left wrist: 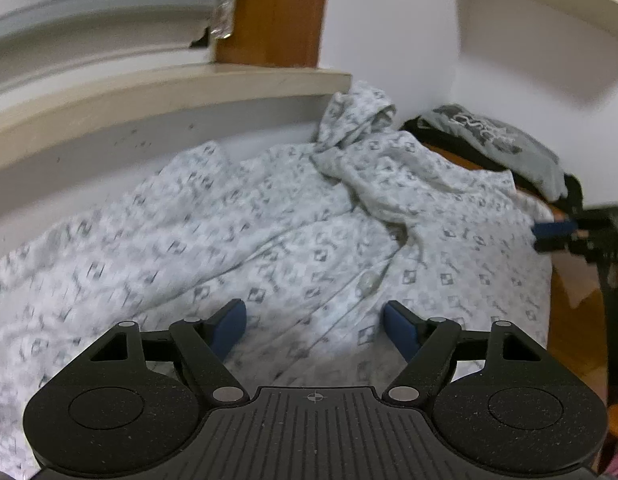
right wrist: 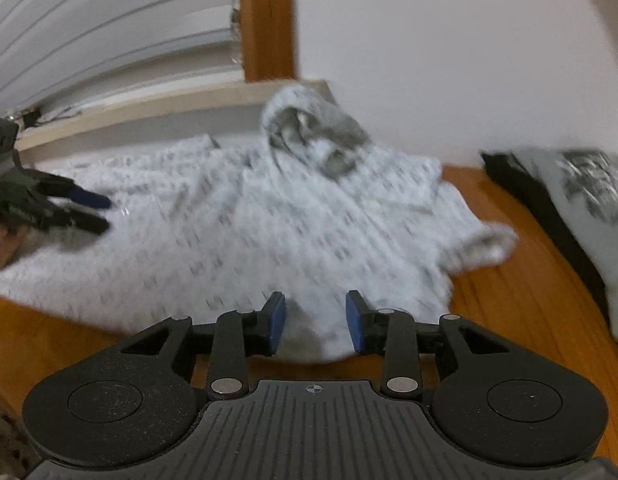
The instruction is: Fold clothes
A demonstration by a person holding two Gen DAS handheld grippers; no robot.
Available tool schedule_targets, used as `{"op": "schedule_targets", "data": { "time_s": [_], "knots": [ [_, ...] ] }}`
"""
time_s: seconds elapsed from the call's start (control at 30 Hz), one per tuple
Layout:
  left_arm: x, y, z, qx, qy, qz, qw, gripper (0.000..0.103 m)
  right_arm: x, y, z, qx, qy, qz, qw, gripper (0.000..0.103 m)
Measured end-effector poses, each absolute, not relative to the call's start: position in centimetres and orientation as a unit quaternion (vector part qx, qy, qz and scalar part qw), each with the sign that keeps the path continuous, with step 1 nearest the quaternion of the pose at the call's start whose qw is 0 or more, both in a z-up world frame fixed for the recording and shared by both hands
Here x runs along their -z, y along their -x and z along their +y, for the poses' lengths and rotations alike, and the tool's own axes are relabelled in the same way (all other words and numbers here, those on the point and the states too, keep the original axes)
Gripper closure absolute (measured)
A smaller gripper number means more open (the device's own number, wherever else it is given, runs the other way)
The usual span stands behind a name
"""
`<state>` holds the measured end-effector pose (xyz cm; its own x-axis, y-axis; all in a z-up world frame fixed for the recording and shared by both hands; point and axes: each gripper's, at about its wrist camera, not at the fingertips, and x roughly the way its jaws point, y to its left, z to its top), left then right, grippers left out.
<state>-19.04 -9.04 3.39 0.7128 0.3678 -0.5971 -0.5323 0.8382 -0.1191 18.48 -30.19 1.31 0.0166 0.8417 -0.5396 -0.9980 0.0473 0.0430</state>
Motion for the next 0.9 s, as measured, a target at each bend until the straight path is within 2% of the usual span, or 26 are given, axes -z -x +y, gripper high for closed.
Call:
{"op": "schedule_targets", "data": {
  "time_s": [0.13, 0.23, 0.33, 0.4, 0.6, 0.9],
  "knots": [
    [-3.4, 19.3, -8.9, -0.243, 0.146, 0.289, 0.914, 0.023, -1.4, -20.0, -31.9, -0.663, 0.177, 0.226, 0.691, 0.076],
    [-3.4, 19.0, -9.5, -0.241, 0.128, 0.299, 0.914, 0.020, -1.8, -20.5, -32.4, -0.657, 0.184, 0.228, 0.694, 0.076],
    [-3.3, 18.6, -10.1, -0.240, 0.114, 0.308, 0.914, 0.017, -2.8, -20.0, -32.5, -0.672, 0.147, 0.213, 0.694, 0.072],
    [-3.2, 18.4, -10.2, -0.243, 0.107, 0.312, 0.912, 0.017, -3.1, -19.6, -31.5, -0.680, 0.132, 0.206, 0.692, 0.066],
    [-3.3, 19.0, -9.7, -0.261, 0.124, 0.304, 0.908, 0.017, -1.4, -17.5, -26.0, -0.674, 0.180, 0.202, 0.688, 0.066],
    [-3.5, 19.5, -9.2, -0.262, 0.140, 0.295, 0.908, 0.017, -2.5, -18.5, -25.2, -0.659, 0.166, 0.209, 0.703, 0.065]
  ]
}}
